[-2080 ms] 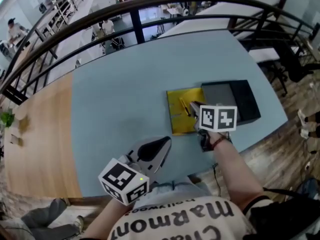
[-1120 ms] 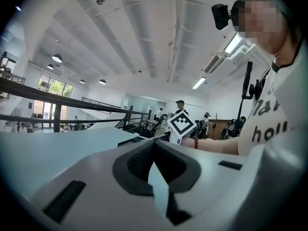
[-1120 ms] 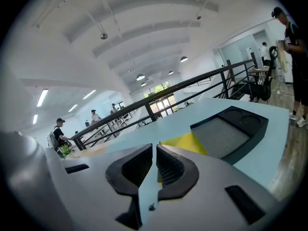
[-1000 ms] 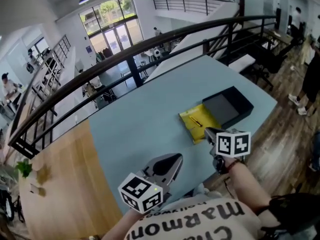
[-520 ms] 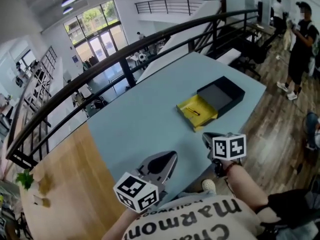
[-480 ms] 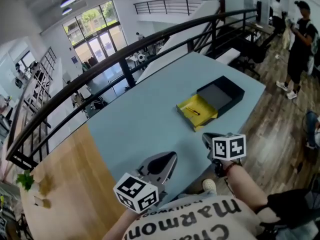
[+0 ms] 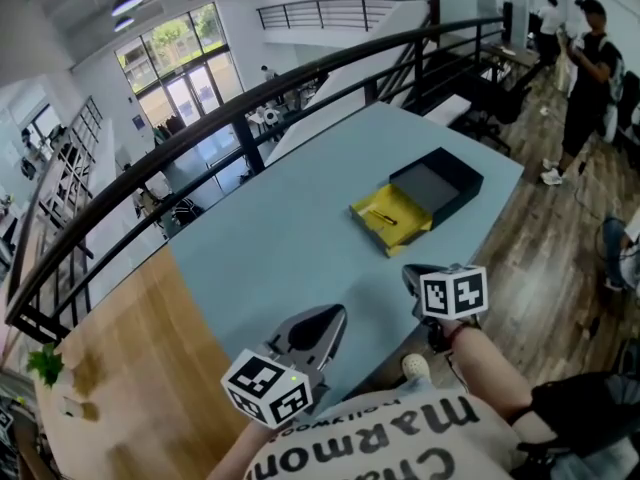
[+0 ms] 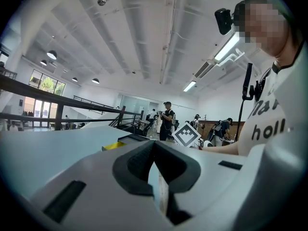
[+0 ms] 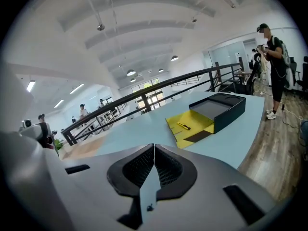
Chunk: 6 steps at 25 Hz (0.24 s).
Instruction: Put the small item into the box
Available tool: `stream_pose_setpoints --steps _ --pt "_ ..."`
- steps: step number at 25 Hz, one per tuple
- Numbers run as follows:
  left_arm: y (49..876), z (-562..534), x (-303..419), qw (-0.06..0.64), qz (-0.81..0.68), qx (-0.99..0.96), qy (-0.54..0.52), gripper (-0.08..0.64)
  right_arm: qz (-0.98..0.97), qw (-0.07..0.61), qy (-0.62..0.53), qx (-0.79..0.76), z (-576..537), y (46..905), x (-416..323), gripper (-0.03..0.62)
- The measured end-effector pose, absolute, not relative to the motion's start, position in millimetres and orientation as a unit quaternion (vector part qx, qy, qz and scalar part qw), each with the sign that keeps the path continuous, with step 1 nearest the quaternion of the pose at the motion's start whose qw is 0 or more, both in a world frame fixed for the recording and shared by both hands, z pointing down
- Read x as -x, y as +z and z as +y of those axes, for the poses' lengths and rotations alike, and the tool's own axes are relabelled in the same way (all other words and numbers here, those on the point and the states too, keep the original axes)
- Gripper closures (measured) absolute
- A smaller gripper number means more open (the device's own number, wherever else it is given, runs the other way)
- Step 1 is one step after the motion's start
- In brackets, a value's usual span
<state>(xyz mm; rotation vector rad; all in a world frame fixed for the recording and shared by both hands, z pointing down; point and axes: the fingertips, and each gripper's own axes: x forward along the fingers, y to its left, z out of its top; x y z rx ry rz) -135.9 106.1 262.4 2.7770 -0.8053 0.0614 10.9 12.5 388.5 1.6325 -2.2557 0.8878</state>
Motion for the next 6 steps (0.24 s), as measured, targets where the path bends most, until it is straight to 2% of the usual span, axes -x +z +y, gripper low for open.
stream_pose_setpoints --steps 6 --pt "262.4 104.2 145.9 0.124 -0.279 -0.952 0.013 0.558 -0.762 0.108 0.298 -0.564 8.7 383.8 -12.0 0.554"
